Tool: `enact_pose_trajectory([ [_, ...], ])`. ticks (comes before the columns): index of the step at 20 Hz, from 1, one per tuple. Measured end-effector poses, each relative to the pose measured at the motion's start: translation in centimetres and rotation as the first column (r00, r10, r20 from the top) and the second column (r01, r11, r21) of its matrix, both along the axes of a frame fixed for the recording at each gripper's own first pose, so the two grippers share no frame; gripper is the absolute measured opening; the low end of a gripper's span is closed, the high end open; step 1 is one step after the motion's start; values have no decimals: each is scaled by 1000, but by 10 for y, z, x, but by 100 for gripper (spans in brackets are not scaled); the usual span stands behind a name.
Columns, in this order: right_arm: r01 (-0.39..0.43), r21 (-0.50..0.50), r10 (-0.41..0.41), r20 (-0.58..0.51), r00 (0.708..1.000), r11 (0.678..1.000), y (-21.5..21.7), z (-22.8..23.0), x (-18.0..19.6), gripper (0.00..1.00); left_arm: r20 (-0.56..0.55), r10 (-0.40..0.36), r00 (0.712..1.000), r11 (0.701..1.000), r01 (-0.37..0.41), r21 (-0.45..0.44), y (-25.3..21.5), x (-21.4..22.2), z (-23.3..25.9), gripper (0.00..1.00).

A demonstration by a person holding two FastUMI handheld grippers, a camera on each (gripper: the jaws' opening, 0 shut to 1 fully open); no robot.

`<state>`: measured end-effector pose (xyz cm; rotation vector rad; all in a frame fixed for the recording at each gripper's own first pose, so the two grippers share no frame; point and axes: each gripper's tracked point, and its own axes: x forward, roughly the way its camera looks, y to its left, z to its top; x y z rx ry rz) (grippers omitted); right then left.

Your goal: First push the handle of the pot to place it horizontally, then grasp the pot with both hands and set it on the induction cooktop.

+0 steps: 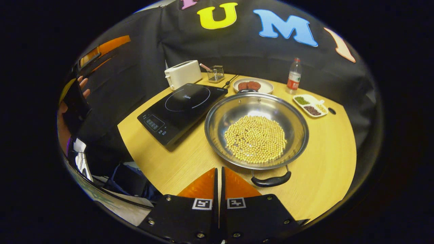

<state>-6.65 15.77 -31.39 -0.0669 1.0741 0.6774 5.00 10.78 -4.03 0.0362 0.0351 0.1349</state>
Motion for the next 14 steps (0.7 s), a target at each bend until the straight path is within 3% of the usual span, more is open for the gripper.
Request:
enact_pose_trajectory([
  [2,7,2,-7,-51,999,1000,-3,-12,1,2,-7,12,1000,1000,-12,8,-1,2,-1,94],
  [6,19,-21,-21,-102,995,1000,-16,-31,9,8,-11,25,1000,1000,-24,20,-10,9,0,94],
  [11,65,-38,-70,-147,987,997,-28,-44,13,7,-16,12,1000,999,-11,35,-30,18,-2,96],
  [12,73,-31,-77,-147,986,997,-31,-43,16,3,-16,11,1000,999,-10,38,-32,19,-2,99],
  [14,85,-38,-89,-141,986,996,-39,-45,18,1,-19,8,1000,999,-7,35,-38,24,-4,96],
])
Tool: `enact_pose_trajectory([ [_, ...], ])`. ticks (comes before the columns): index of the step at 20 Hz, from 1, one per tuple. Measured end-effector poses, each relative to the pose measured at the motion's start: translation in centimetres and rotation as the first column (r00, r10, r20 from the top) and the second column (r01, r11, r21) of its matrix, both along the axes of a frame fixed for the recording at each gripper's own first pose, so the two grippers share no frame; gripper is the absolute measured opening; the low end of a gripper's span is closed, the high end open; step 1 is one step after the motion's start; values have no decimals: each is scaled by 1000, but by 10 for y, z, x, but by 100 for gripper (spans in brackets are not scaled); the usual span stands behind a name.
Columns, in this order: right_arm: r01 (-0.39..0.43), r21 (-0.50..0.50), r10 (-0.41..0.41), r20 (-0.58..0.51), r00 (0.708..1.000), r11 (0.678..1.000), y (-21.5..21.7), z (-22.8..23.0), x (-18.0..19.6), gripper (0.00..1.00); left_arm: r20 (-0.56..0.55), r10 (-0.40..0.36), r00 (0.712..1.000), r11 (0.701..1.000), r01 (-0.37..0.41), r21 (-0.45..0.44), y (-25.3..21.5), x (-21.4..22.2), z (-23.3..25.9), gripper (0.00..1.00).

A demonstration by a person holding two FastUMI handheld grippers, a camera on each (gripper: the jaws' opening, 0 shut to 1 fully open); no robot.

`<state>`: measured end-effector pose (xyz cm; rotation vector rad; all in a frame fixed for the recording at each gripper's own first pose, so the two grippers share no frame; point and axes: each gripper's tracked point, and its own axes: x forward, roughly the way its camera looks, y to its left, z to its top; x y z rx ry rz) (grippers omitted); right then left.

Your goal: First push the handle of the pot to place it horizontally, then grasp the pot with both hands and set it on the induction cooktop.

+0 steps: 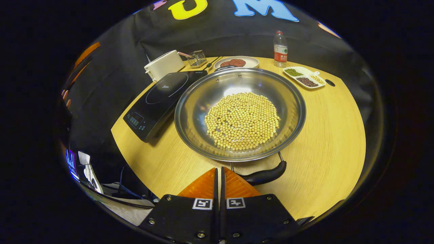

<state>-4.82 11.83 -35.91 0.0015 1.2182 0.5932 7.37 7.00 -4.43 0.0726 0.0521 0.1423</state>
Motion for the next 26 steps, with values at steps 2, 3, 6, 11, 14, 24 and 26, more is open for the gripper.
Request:
enact_pose_trajectory([
  [2,14,-18,-14,10,1000,1000,-14,-1,5,1,-5,-7,1000,1000,7,-6,-7,4,-3,96],
  [3,24,-25,-24,13,1000,999,-19,-2,8,1,-5,-11,1000,1000,11,-6,-10,6,-4,96],
  [6,55,-40,-54,18,998,998,-34,-5,17,1,-12,-25,1000,1000,25,-4,-20,13,-8,99],
  [11,93,-70,-91,42,995,993,-61,-12,34,1,-27,-39,999,999,39,-13,-33,23,-17,99],
  [14,117,-81,-114,45,993,990,-75,-15,47,1,-35,-36,999,999,35,-14,-37,29,-22,99],
  [24,181,-123,-173,71,982,976,-119,-28,95,1,-76,-9,997,1000,9,-5,-50,42,-41,99],
  [26,192,-130,-181,93,979,973,-125,-30,106,1,-87,-5,996,1000,5,-2,-53,43,-46,99],
])
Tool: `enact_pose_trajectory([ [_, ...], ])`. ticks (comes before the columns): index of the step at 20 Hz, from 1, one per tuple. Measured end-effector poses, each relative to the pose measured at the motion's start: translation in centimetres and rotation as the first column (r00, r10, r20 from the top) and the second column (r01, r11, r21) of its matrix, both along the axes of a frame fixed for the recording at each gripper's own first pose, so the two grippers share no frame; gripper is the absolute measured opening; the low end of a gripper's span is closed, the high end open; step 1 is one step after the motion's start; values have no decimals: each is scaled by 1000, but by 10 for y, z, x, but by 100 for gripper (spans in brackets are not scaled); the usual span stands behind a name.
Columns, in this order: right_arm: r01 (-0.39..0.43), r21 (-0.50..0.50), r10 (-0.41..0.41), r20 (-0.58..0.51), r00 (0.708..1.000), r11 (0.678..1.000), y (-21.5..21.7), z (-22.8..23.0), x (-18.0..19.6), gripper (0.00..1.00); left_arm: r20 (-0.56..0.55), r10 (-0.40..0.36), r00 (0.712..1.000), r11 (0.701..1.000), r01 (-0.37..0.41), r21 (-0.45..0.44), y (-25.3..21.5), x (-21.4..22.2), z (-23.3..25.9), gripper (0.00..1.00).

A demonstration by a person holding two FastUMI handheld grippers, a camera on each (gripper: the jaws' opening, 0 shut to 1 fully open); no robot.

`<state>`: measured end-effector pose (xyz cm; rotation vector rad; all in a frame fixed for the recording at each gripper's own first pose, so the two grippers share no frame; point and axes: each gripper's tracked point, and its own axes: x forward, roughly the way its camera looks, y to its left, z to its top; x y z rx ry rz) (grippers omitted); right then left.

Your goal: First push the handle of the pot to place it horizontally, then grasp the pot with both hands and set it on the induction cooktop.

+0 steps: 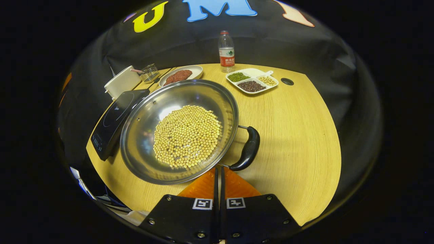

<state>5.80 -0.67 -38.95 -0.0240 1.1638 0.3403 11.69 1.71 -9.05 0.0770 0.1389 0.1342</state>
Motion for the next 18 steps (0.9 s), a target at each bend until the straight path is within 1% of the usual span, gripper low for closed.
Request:
enact_pose_trajectory([
  [3,31,-22,-30,45,999,999,-7,0,18,1,-25,1,1000,1000,-1,0,-5,1,-13,99],
  [5,54,-30,-50,99,994,998,-11,4,29,1,-47,-3,999,1000,3,3,-8,3,-25,99],
  [7,72,-39,-65,155,986,997,-15,14,36,1,-66,-12,998,1000,11,-5,-13,4,-35,96],
  [8,83,-34,-76,185,980,996,-16,17,42,6,-72,-21,997,1000,20,-17,-16,5,-39,97],
  [9,103,-35,-93,217,972,994,-18,24,44,14,-82,-33,996,999,31,-27,-19,7,-46,98],
  [10,117,-17,-109,253,961,993,-20,35,47,35,-91,-41,995,999,38,-35,-22,9,-51,99],
  [11,134,7,-130,285,950,991,-18,41,54,48,-99,-51,994,998,47,-42,-24,13,-56,99],
  [12,157,13,-153,319,935,987,-20,49,60,74,-106,-63,992,997,58,-49,-27,16,-60,99],
  [13,178,13,-171,351,921,984,-24,52,63,100,-114,-76,991,996,71,-55,-30,21,-66,94],
  [14,192,10,-182,375,909,981,-24,57,68,97,-131,-101,986,994,94,-60,-35,26,-73,96],
  [15,198,13,-187,390,902,980,-23,59,69,97,-147,-119,982,992,110,-64,-39,30,-81,94],
  [18,212,16,-201,391,898,977,-19,57,71,97,-182,-168,969,984,154,-90,-49,45,-101,94],
])
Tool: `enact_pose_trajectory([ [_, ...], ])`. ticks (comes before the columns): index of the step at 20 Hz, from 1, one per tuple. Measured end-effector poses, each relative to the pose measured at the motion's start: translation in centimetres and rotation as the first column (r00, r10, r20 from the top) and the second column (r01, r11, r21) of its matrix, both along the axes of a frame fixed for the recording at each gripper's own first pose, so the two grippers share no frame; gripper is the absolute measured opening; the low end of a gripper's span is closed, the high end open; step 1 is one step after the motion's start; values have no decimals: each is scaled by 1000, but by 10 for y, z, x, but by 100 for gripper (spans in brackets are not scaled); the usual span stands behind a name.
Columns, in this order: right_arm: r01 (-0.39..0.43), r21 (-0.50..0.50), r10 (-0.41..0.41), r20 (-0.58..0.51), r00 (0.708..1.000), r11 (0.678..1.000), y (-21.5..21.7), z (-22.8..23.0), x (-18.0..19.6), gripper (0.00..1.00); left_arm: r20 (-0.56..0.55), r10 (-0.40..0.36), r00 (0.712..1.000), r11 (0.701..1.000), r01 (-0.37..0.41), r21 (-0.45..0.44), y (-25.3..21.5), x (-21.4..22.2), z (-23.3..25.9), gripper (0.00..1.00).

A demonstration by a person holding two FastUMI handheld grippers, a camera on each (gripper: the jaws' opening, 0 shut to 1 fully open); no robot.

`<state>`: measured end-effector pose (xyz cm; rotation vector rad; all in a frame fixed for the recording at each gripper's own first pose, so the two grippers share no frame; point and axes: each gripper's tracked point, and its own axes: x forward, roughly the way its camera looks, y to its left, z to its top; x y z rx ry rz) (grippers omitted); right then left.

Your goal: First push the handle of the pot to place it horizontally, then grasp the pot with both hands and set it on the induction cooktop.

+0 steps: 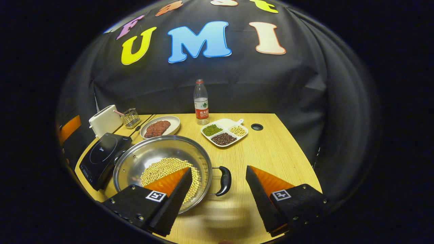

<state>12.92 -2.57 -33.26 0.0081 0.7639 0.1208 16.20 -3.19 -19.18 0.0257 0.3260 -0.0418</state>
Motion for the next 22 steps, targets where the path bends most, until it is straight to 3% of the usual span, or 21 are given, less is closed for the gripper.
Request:
enact_pose_trajectory([
  [1,5,2,-5,-3,1000,1000,1,-2,1,98,-17,-15,1000,1000,15,-9,-3,4,-8,99],
  [6,18,15,-18,-37,999,1000,3,-17,3,97,-129,-74,989,997,69,-41,-22,21,-60,94],
  [9,17,14,-16,-58,998,1000,2,-28,6,97,-189,-103,977,995,98,-35,-32,29,-88,100],
  [13,23,8,-22,-87,996,1000,-3,-40,9,98,-273,-130,953,992,127,-29,-42,37,-127,94],
  [14,22,6,-21,-93,995,1000,-3,-44,11,97,-296,-133,946,991,129,-32,-43,38,-138,100],
  [22,17,3,-17,-178,984,1000,-3,-75,10,98,-443,-101,891,995,96,-35,-44,41,-201,98],
])
